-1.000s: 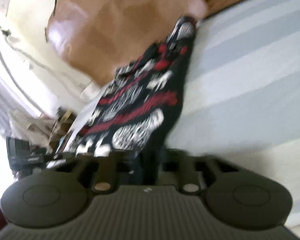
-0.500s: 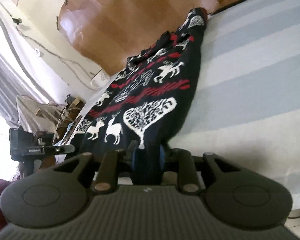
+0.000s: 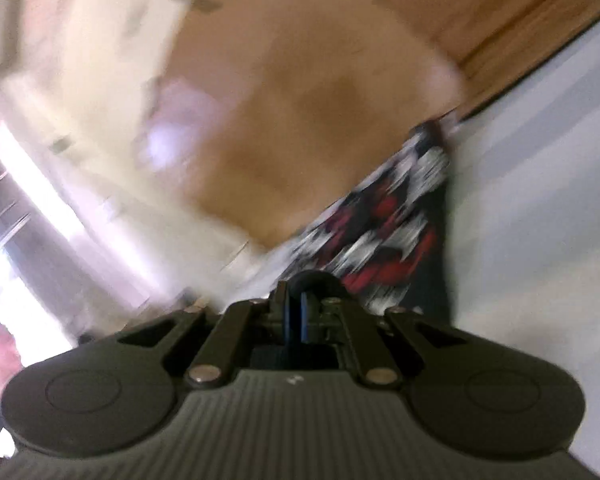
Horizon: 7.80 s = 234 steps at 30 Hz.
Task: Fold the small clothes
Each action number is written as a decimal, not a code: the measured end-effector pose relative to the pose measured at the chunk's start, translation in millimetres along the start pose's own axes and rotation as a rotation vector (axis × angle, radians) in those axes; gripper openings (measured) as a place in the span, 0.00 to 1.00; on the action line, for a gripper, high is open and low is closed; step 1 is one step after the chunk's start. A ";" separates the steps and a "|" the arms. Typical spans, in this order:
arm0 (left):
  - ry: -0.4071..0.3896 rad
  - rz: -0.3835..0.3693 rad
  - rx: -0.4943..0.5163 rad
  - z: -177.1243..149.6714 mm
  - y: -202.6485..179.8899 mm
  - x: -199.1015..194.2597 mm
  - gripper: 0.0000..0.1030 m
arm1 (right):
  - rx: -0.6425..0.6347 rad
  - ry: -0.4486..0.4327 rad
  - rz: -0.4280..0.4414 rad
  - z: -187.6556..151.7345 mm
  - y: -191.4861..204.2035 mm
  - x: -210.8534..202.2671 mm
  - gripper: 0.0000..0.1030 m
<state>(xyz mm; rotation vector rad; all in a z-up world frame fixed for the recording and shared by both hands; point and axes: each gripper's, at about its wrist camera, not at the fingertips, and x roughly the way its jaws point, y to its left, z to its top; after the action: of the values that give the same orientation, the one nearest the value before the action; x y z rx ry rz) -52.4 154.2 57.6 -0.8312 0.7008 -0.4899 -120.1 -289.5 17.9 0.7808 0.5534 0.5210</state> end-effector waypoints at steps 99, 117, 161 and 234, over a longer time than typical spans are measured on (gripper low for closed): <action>0.303 0.510 0.687 123.1 -21.5 344.0 0.10 | -0.429 0.471 -0.365 147.7 -36.3 345.1 0.12; 0.018 0.232 0.791 -3.2 -71.7 72.4 0.09 | -0.680 0.275 -0.172 20.5 97.0 97.5 0.11; 0.011 0.387 0.596 15.6 6.7 131.7 0.45 | -0.284 0.088 -0.282 -3.7 16.1 100.3 0.11; -0.060 0.216 0.199 54.5 77.4 52.9 0.26 | -0.772 0.334 -0.203 -7.4 160.7 293.6 0.52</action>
<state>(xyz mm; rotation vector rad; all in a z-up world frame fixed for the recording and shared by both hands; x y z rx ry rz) 32.5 192.8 2.3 -0.5730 0.6659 -0.3320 55.3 -7.3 58.4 -0.1013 0.6658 0.6200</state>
